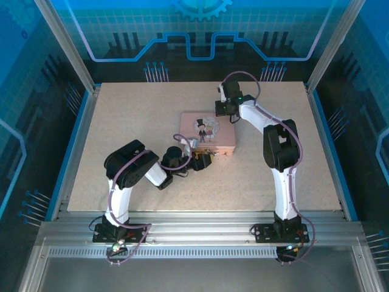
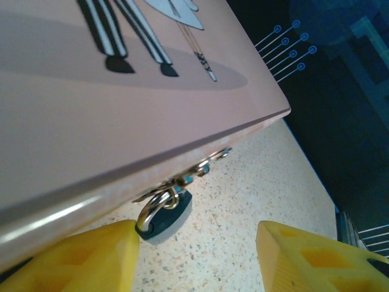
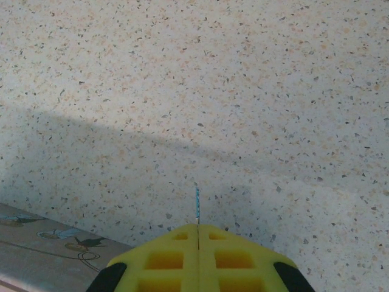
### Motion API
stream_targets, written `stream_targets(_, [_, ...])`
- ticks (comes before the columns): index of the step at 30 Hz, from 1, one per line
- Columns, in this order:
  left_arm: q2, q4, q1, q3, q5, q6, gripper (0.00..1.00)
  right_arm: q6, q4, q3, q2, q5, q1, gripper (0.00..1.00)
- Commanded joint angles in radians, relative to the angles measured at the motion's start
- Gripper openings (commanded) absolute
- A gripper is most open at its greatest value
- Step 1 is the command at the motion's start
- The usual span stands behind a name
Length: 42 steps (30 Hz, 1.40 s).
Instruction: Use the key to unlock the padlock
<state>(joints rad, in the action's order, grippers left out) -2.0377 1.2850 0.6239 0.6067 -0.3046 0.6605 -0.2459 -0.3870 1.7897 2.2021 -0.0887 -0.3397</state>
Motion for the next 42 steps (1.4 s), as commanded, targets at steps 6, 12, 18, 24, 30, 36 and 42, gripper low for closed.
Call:
stream_targets(6, [0.008,0.112,0.030,0.029,0.032,-0.017,0.63,-0.003,-0.061,-0.035,-0.031,0.041,-0.036,0.00])
stream_targets(12, [-0.001,0.075,0.044,0.026,0.114,0.000,0.60,-0.007,-0.053,-0.045,-0.035,0.042,-0.039,0.00])
stream_targets(18, [0.001,0.073,0.039,-0.007,0.139,0.004,0.54,-0.005,-0.046,-0.058,-0.045,0.039,-0.038,0.00])
stream_targets(24, [-0.014,0.068,0.030,-0.003,0.132,0.024,0.52,-0.012,-0.040,-0.060,-0.047,0.045,-0.041,0.00])
stream_targets(30, [-0.028,0.055,0.034,0.030,0.110,0.044,0.49,-0.012,-0.042,-0.059,-0.045,0.042,-0.046,0.00])
stream_targets(36, [-0.018,0.029,0.027,0.005,0.113,0.037,0.41,-0.006,-0.041,-0.060,-0.051,0.035,-0.045,0.00])
stream_targets(42, [-0.011,0.017,0.007,-0.016,0.108,0.036,0.28,-0.009,-0.035,-0.069,-0.056,0.038,-0.044,0.00])
